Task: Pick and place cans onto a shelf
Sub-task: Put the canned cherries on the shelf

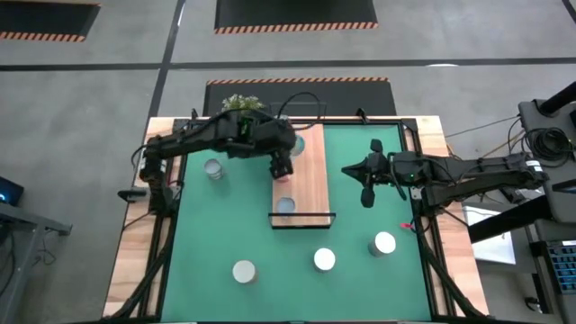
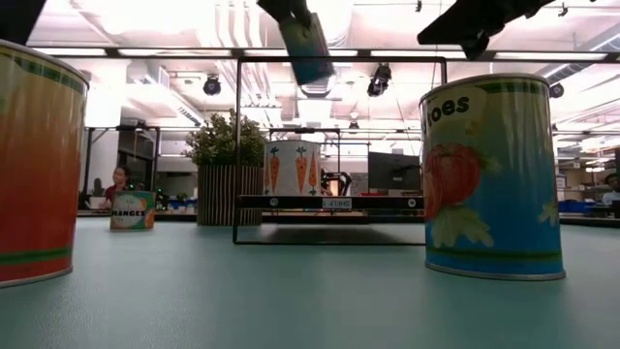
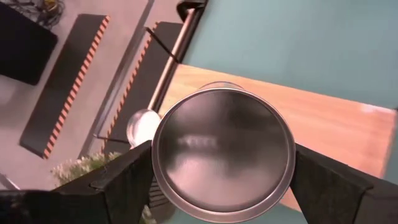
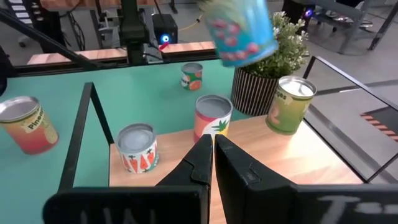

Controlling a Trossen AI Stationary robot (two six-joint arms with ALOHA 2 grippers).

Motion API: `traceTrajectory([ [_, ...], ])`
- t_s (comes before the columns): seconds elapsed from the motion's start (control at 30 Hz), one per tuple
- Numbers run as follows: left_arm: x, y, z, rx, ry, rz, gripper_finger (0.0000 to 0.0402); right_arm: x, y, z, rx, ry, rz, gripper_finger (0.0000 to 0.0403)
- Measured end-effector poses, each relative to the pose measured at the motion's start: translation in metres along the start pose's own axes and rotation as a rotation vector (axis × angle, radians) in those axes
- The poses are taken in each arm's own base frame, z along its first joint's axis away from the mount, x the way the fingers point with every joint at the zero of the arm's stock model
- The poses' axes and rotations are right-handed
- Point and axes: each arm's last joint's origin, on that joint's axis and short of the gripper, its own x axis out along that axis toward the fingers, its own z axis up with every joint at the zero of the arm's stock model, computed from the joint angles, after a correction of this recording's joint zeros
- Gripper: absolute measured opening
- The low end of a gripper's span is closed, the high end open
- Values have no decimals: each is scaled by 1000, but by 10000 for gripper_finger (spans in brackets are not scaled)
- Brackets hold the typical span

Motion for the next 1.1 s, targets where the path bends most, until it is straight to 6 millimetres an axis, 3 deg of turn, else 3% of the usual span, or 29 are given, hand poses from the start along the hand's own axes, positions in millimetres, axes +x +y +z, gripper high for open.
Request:
traceTrajectory([
  [0.23, 40, 8, 7, -10, 9, -41, 312, 0, 0, -1, 1, 0, 0, 9],
  [0.6, 118, -1, 3, -19, 142, -99, 312, 1, 0, -2, 11, 8, 0, 9],
  [1.1, 157, -14, 1, 7, 179, -106, 318, 1, 0, -2, 9, 9, 0, 9],
])
